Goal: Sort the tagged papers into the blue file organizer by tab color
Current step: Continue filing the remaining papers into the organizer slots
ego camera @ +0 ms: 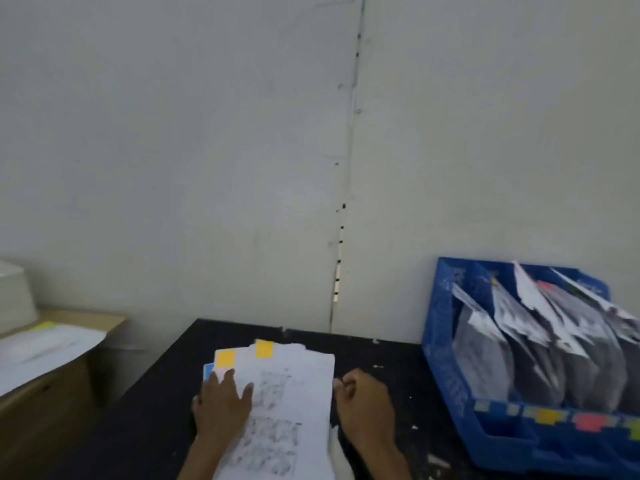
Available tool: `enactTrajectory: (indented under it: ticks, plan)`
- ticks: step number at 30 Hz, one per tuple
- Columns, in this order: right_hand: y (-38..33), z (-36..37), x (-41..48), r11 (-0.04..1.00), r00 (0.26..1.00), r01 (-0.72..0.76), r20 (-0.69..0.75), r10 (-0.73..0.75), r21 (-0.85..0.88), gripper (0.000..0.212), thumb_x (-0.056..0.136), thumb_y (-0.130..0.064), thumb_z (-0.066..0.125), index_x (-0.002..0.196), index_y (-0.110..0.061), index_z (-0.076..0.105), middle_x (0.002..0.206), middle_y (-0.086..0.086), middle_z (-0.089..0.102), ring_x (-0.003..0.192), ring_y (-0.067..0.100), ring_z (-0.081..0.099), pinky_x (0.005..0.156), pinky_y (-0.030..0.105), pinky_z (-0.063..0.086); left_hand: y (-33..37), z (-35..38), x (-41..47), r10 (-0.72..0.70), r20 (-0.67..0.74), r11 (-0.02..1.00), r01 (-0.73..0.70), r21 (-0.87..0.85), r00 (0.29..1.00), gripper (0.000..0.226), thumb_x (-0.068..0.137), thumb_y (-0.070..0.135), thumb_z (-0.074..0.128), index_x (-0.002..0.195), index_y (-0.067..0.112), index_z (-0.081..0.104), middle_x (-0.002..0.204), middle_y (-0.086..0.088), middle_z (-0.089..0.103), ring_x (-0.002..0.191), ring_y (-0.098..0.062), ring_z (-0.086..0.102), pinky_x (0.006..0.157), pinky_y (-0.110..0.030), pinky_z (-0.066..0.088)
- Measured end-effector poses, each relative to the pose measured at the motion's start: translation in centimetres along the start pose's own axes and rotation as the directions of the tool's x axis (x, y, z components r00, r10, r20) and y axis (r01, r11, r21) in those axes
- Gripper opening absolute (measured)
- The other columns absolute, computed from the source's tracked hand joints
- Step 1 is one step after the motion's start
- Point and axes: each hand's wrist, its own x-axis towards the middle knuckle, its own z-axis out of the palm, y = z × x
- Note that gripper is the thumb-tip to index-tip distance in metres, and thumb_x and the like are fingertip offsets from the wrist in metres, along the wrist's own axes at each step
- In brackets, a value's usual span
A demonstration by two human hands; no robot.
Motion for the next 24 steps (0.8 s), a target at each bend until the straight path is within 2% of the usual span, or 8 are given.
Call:
enactTrajectory:
  ticks: [2, 3, 6, 9, 12, 15, 20, 24]
  plan:
    - [-1.9, 3.7, -1.7, 0.988, 0.99, -0.073, 0.111, 0.088, -0.133, 0.037, 0.093, -0.057, 0.044, 0.105, -0.025, 0.057, 0.11, -0.006, 0.057, 0.105, 0.013, 0.054, 0.083, 0.027, 0.045, -1.4, 0.4, -0.5, 0.037, -0.009, 0.999, -0.036, 0.029, 0.999, 0.058, 0.096, 0.054, 0.038, 0.146, 0.024, 0.034, 0.156, -0.005, 0.027, 0.144, -0.022, 0.025, 0.116, -0.041, 0.024]
    - [-2.5, 4.9, -2.3, 0.98, 0.983, -0.123, 0.115, 0.142, -0.159, 0.045, 0.092, -0.061, 0.042, 0.113, -0.023, 0.056, 0.118, -0.004, 0.053, 0.112, 0.015, 0.051, 0.085, 0.028, 0.044, -1.7, 0.4, -0.8, 0.05, -0.023, 0.998, -0.05, 0.031, 0.998, 0.057, 0.096, 0.054, 0.039, 0.145, 0.025, 0.037, 0.155, -0.004, 0.029, 0.143, -0.022, 0.027, 0.115, -0.04, 0.025]
    - [-3.1, 6.9, -3.0, 0.962, 0.965, -0.252, 0.052, 0.258, -0.106, 0.046, 0.089, -0.056, 0.052, 0.121, -0.022, 0.055, 0.123, -0.005, 0.056, 0.115, 0.016, 0.052, 0.09, 0.029, 0.046, -1.7, 0.0, -1.3, 0.051, -0.074, 0.998, -0.053, -0.023, 0.996, 0.05, 0.095, 0.05, 0.045, 0.139, 0.026, 0.045, 0.146, 0.002, 0.043, 0.136, -0.02, 0.037, 0.11, -0.04, 0.031]
    - [-2.8, 8.0, -3.2, 0.943, 0.948, -0.316, 0.006, 0.317, 0.102, 0.036, 0.087, -0.033, 0.065, 0.121, -0.021, 0.061, 0.104, -0.011, 0.067, 0.096, 0.012, 0.06, 0.081, 0.028, 0.048, -2.3, -0.5, -1.0, 0.041, -0.112, 0.996, -0.049, -0.073, 0.993, 0.045, 0.095, 0.046, 0.05, 0.135, 0.026, 0.051, 0.136, 0.008, 0.052, 0.129, -0.016, 0.042, 0.106, -0.039, 0.033]
    - [-2.4, 7.3, -3.3, 0.931, 0.948, -0.305, -0.028, 0.317, 0.199, 0.008, 0.086, -0.024, 0.07, 0.089, -0.031, 0.069, 0.08, -0.014, 0.064, 0.073, 0.007, 0.055, 0.07, 0.024, 0.046, -2.5, -0.5, -0.6, 0.04, -0.12, 0.994, -0.051, -0.093, 0.992, 0.043, 0.094, 0.044, 0.052, 0.133, 0.025, 0.052, 0.135, 0.01, 0.052, 0.129, -0.014, 0.042, 0.106, -0.039, 0.032]
    - [-1.6, 7.3, -2.8, 0.933, 0.954, -0.277, -0.051, 0.296, 0.228, 0.029, 0.084, -0.023, 0.072, 0.067, -0.039, 0.056, 0.069, -0.021, 0.058, 0.067, 0.002, 0.056, 0.06, 0.023, 0.044, -2.3, -0.3, -0.4, 0.039, -0.118, 0.995, -0.05, -0.088, 0.992, 0.044, 0.094, 0.044, 0.052, 0.133, 0.024, 0.054, 0.137, 0.011, 0.05, 0.13, -0.014, 0.041, 0.107, -0.039, 0.031]
    - [-0.9, 7.2, -1.9, 0.936, 0.961, -0.201, -0.127, 0.246, 0.291, 0.01, 0.093, -0.024, 0.06, 0.083, -0.025, 0.058, 0.076, -0.012, 0.062, 0.071, 0.006, 0.058, 0.059, 0.022, 0.044, -2.6, 0.0, -0.4, 0.031, -0.105, 0.995, -0.041, -0.095, 0.994, 0.044, 0.094, 0.045, 0.05, 0.134, 0.025, 0.052, 0.138, 0.008, 0.051, 0.131, -0.015, 0.041, 0.108, -0.04, 0.03]
    - [-1.6, 5.6, -1.7, 0.885, 0.988, -0.042, -0.11, 0.105, 0.463, 0.012, 0.1, -0.02, 0.046, 0.088, -0.018, 0.047, 0.06, -0.005, 0.052, 0.047, 0.003, 0.045, 0.045, 0.016, 0.032, -1.8, 0.0, -0.8, 0.063, -0.12, 0.99, -0.077, -0.116, 0.991, 0.045, 0.095, 0.044, 0.049, 0.137, 0.029, 0.049, 0.146, 0.006, 0.045, 0.14, -0.018, 0.032, 0.115, -0.049, 0.018]
